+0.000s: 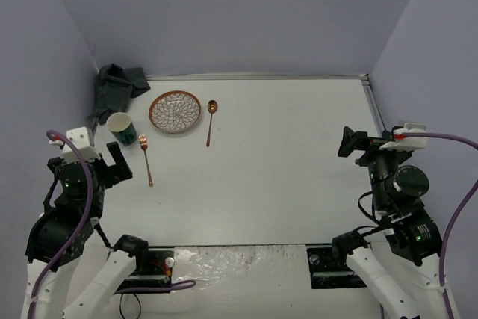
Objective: Set the dinner table for one person
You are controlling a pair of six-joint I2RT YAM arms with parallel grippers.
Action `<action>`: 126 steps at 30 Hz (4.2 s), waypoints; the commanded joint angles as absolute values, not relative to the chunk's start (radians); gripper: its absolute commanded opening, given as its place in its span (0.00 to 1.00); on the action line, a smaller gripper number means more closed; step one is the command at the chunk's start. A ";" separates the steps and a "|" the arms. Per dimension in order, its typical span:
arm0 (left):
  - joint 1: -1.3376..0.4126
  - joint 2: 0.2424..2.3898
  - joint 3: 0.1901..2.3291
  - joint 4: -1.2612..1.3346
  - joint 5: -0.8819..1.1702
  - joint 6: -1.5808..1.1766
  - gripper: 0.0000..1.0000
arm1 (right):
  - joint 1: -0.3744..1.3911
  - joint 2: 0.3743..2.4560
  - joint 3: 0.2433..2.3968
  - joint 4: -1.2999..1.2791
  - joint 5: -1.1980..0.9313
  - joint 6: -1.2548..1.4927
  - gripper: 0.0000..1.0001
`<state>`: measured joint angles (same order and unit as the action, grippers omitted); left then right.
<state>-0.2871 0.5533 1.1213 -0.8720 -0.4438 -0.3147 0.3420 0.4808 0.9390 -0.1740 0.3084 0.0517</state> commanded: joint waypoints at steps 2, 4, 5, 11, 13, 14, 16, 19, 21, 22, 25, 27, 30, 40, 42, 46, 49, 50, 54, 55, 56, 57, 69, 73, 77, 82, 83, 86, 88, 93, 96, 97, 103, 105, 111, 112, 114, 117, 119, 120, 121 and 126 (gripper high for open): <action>-0.293 0.661 1.134 -0.812 -0.423 -0.363 0.97 | 0.348 0.514 0.915 -0.078 0.238 0.083 1.00; -0.291 0.717 1.149 -0.797 -0.415 -0.375 0.97 | 0.348 0.523 0.907 -0.076 0.197 0.093 1.00; -0.291 0.756 1.162 -0.785 -0.415 -0.381 0.97 | 0.348 0.528 0.906 -0.076 0.183 0.102 1.00; -0.263 1.046 1.268 -0.650 -0.420 -0.394 0.97 | 0.348 0.597 0.892 -0.071 0.115 0.152 1.00; -0.222 1.136 1.335 -0.600 -0.384 -0.397 0.97 | 0.348 0.631 0.893 -0.069 0.072 0.178 1.00; -0.183 1.187 1.360 -0.560 -0.350 -0.405 0.97 | 0.348 0.648 0.894 -0.068 0.045 0.184 1.00; -0.106 1.281 1.391 -0.487 -0.290 -0.426 0.97 | 0.349 0.676 0.897 -0.066 -0.014 0.191 1.00; -0.038 1.436 1.495 -0.404 -0.292 -0.412 0.97 | 0.348 0.704 0.894 -0.062 -0.069 0.189 1.00; -0.007 1.549 1.589 -0.355 -0.318 -0.379 0.97 | 0.348 0.721 0.888 -0.058 -0.099 0.193 1.00; 0.004 1.595 1.657 -0.347 -0.326 -0.358 0.97 | 0.348 0.725 0.881 -0.056 -0.111 0.198 1.00; 0.048 1.785 1.820 -0.374 -0.340 -0.313 0.97 | 0.348 0.726 0.865 -0.046 -0.131 0.205 1.00; 0.068 1.898 1.940 -0.394 -0.347 -0.295 0.97 | 0.348 0.724 0.851 -0.042 -0.140 0.208 1.00; 0.090 2.028 2.069 -0.406 -0.353 -0.262 0.97 | 0.348 0.729 0.837 -0.036 -0.148 0.212 1.00; 0.153 2.367 2.401 -0.456 -0.234 -0.222 0.97 | 0.351 0.757 0.799 -0.017 -0.167 0.227 1.00; 0.166 2.408 2.420 -0.458 -0.211 -0.221 0.97 | 0.350 0.764 0.792 -0.013 -0.169 0.232 1.00; 0.178 2.466 2.446 -0.454 -0.174 -0.197 0.97 | 0.350 0.779 0.786 -0.010 -0.175 0.233 1.00; 0.185 2.505 2.454 -0.454 -0.172 -0.181 0.96 | 0.350 0.784 0.781 -0.010 -0.181 0.241 1.00; 0.188 2.507 2.455 -0.456 -0.172 -0.178 0.94 | 0.350 0.785 0.779 -0.009 -0.182 0.244 1.00; 0.209 2.540 2.457 -0.460 -0.172 -0.175 0.82 | 0.350 0.790 0.771 -0.010 -0.195 0.251 1.00; 0.213 2.547 2.457 -0.460 -0.173 -0.171 0.76 | 0.350 0.792 0.770 -0.010 -0.199 0.251 1.00; 0.218 2.554 2.457 -0.459 -0.173 -0.168 0.71 | 0.350 0.793 0.768 -0.011 -0.203 0.252 1.00; 0.222 2.558 2.457 -0.456 -0.172 -0.165 0.66 | 0.351 0.793 0.767 -0.011 -0.204 0.253 1.00; 0.254 2.447 2.458 -0.419 -0.157 -0.136 0.00 | 0.350 0.792 0.784 -0.010 -0.224 0.259 1.00; 0.253 2.313 2.486 -0.377 -0.131 -0.154 0.00 | 0.350 0.779 0.794 -0.011 -0.238 0.259 1.00; 0.253 2.148 2.485 -0.329 -0.077 -0.218 0.00 | 0.350 0.752 0.788 -0.011 -0.242 0.259 1.00; 0.222 2.002 2.480 -0.318 0.014 -0.248 0.00 | 0.350 0.720 0.785 -0.011 -0.243 0.263 1.00; 0.192 1.949 2.486 -0.335 0.074 -0.235 0.00 | 0.350 0.705 0.784 -0.011 -0.242 0.259 1.00; 0.121 1.883 2.491 -0.387 0.177 -0.226 0.00 | 0.350 0.695 0.791 -0.009 -0.222 0.243 1.00; 0.050 1.840 2.482 -0.448 0.202 -0.214 0.00 | 0.350 0.690 0.801 -0.009 -0.209 0.240 1.00; -0.182 1.751 2.454 -0.521 0.214 -0.217 0.00 | 0.350 0.679 0.826 -0.010 -0.197 0.247 1.00; -0.343 1.737 2.459 -0.535 0.214 -0.228 0.00 | 0.350 0.645 0.829 -0.010 -0.186 0.248 1.00; -0.394 1.737 2.466 -0.540 0.211 -0.227 0.00 | 0.350 0.629 0.830 -0.011 -0.174 0.249 1.00; -0.729 1.751 2.513 -0.629 0.143 -0.202 0.00 | 0.349 0.539 0.836 -0.058 -0.077 0.252 1.00; -0.820 1.741 2.503 -0.665 0.094 -0.189 0.00 | 0.349 0.517 0.841 -0.089 -0.054 0.247 1.00; -1.038 1.707 2.467 -0.788 -0.093 -0.179 0.00 | 0.349 0.482 0.866 -0.163 -0.005 0.218 1.00; -1.055 1.707 2.464 -0.819 -0.127 -0.189 0.00 | 0.348 0.482 0.870 -0.172 -0.003 0.214 1.00; -1.068 1.706 2.451 -0.851 -0.144 -0.234 0.00 | 0.350 0.483 0.873 -0.178 -0.003 0.207 1.00; -1.069 1.692 2.371 -0.863 -0.148 -0.281 0.00 | 0.350 0.505 0.865 -0.187 0.021 0.212 1.00; -1.064 1.684 2.307 -0.835 -0.174 -0.292 0.00 | 0.350 0.527 0.858 -0.195 0.030 0.221 1.00; -1.054 1.682 2.270 -0.819 -0.191 -0.297 0.00 | 0.350 0.544 0.854 -0.199 0.031 0.227 1.00; -1.038 1.681 2.224 -0.800 -0.205 -0.305 0.00 | 0.350 0.566 0.847 -0.203 0.033 0.235 1.00; -0.902 1.675 1.917 -0.618 -0.123 -0.391 0.00 | 0.350 0.709 0.830 -0.229 -0.033 0.246 1.00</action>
<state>-1.0125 1.7044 2.0996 -0.8091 -0.1361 -0.3041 0.3424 0.5886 0.8339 -0.2479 0.0016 0.2350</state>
